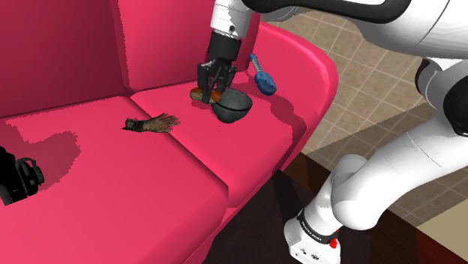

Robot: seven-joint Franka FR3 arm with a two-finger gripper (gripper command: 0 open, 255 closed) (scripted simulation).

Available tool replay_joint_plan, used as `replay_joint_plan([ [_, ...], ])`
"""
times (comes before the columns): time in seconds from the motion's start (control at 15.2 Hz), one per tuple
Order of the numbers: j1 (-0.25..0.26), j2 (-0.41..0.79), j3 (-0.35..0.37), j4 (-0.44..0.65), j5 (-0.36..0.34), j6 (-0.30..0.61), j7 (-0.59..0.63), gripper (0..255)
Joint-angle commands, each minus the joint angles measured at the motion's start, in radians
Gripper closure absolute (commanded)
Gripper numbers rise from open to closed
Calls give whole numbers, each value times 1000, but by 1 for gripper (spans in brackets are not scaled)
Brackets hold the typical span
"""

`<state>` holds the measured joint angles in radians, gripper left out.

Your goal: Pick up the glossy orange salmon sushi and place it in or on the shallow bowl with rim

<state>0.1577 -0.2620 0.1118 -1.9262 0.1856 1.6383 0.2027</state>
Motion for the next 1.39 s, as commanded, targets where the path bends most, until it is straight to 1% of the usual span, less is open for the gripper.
replay_joint_plan([
  [0.0, -15, 1, -24, 8, -7, -13, -36, 255],
  [0.46, -83, 27, -131, 37, -43, -43, -202, 255],
  [0.92, -151, 105, -237, 124, -70, -75, -371, 255],
  [1.32, -152, 95, -235, 33, -70, 6, -379, 255],
])
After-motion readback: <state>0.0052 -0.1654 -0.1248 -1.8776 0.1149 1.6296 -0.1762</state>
